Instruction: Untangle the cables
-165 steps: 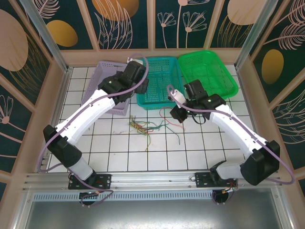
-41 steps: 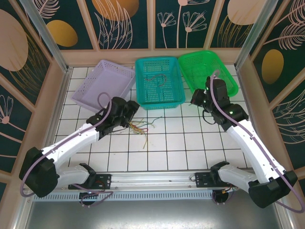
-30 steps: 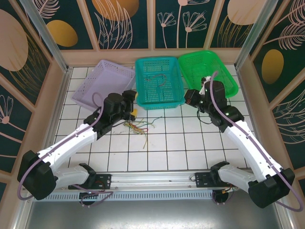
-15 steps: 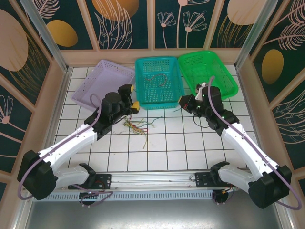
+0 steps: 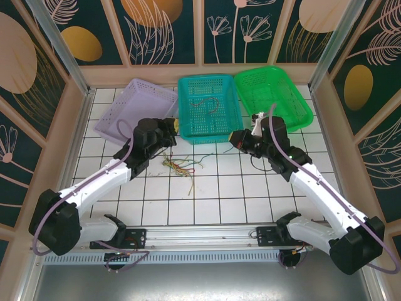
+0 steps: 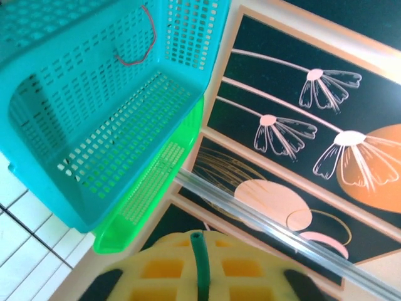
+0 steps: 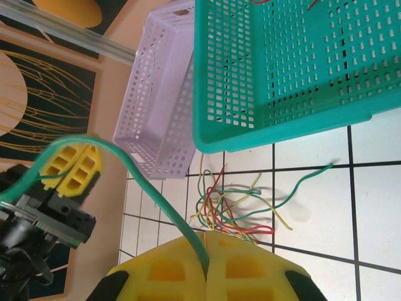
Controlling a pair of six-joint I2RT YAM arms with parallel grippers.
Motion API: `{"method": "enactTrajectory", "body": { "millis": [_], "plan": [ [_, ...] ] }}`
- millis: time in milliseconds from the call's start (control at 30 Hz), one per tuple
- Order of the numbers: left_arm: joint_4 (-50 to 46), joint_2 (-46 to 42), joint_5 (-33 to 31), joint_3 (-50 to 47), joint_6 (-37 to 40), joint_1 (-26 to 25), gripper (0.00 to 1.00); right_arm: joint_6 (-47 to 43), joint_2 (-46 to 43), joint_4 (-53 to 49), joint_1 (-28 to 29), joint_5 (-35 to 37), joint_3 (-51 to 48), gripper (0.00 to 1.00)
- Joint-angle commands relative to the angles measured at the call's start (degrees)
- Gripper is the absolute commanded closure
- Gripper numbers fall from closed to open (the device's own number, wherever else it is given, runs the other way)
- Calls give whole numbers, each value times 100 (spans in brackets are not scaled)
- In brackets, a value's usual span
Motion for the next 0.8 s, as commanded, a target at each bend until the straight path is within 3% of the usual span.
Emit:
{"method": "enactTrajectory", "body": {
  "millis": [0, 200, 433, 767],
  "plan": [
    [-208, -51, 85, 317, 907, 481, 100, -414, -113, -283, 45, -3, 8, 100],
    [-1114, 203, 323, 1467, 2890, 1213, 100, -1584, 377, -1448, 280, 185, 382, 100],
    [-1994, 770, 42, 2672, 5157, 1377, 100, -2356, 1048, -2203, 1275, 271, 725, 100],
    [-1673, 1002, -81, 3152, 6404, 1524, 100, -2486, 1127, -2074, 1793, -292, 560, 100]
  ]
}}
